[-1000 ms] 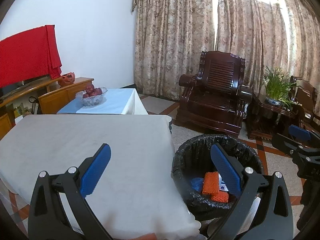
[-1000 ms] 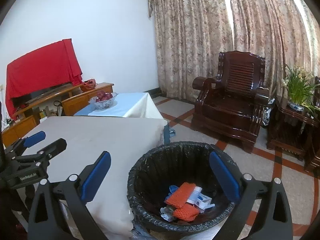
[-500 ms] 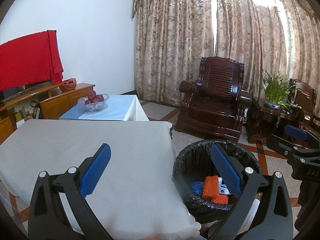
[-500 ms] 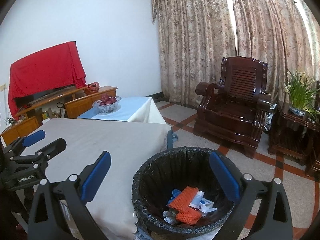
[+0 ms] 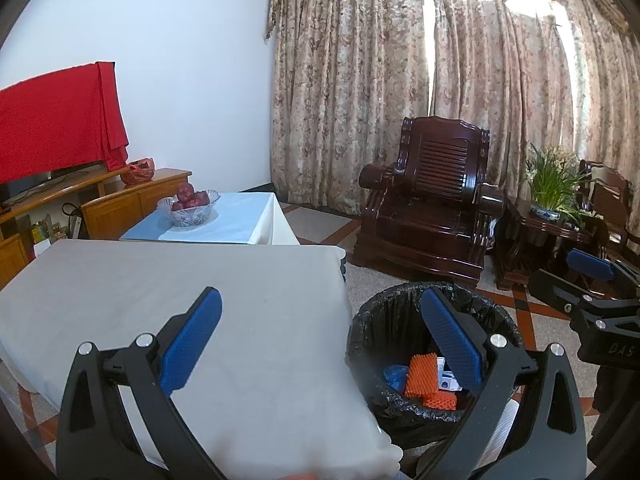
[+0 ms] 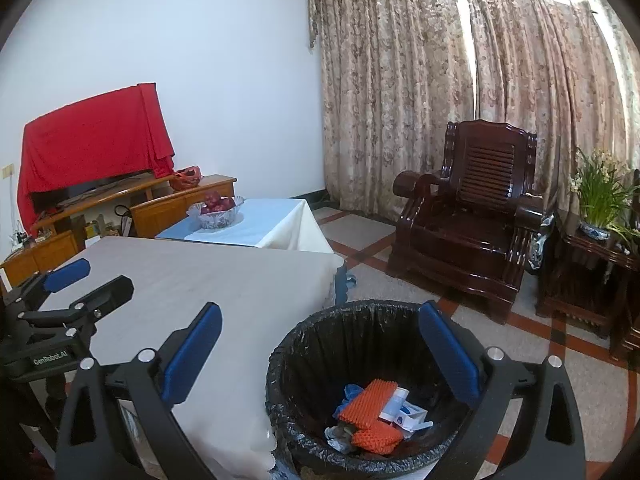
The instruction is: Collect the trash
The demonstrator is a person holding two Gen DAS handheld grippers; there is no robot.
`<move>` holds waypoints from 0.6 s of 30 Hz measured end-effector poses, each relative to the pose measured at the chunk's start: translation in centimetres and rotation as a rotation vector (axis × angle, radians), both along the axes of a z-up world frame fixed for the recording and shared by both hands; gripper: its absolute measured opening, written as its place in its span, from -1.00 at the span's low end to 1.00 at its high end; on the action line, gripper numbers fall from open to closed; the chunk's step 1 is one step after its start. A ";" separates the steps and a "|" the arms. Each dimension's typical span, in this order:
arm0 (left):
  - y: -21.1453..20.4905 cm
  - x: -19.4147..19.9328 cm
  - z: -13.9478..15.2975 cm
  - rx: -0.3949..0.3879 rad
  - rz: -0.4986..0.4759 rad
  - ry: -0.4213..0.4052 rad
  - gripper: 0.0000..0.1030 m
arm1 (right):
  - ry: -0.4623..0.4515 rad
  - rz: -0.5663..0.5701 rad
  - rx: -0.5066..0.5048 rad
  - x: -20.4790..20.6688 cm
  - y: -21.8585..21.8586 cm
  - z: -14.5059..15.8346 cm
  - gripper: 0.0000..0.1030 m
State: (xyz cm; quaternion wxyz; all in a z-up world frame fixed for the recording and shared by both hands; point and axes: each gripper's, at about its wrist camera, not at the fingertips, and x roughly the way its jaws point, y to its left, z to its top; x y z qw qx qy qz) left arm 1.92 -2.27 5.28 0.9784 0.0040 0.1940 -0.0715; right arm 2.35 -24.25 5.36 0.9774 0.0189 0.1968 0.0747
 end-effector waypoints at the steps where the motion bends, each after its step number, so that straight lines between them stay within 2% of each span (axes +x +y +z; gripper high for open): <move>1: 0.0 0.0 0.0 -0.001 0.001 0.000 0.89 | 0.000 0.000 0.000 0.0 0.0 0.0 0.88; 18: 0.1 0.0 0.0 -0.002 0.001 -0.002 0.89 | 0.000 0.001 -0.002 0.1 0.0 0.0 0.88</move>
